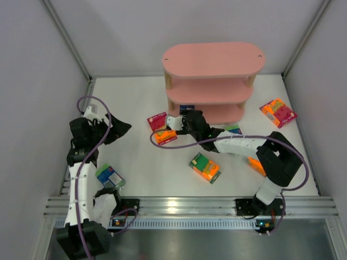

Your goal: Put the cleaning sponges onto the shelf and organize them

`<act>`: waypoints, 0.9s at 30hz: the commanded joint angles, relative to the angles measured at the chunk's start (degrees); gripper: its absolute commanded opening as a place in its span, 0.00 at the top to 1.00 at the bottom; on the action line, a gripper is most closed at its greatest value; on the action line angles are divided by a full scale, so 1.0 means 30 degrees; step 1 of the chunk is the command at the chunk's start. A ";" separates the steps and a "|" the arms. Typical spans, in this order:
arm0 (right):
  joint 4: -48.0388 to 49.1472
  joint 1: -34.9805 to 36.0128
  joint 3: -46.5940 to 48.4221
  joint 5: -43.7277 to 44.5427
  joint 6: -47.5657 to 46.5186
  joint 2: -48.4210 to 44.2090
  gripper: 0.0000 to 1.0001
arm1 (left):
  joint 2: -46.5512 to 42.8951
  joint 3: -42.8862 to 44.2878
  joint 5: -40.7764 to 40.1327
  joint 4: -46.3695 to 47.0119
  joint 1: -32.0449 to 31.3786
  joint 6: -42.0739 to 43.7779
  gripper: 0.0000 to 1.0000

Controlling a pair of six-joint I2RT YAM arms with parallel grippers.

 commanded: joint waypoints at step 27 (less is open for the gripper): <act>-1.8030 -0.8053 0.1096 -1.8889 0.2968 -1.0763 0.17 | 0.0592 0.1022 0.3782 0.0401 -0.2364 0.0553 0.13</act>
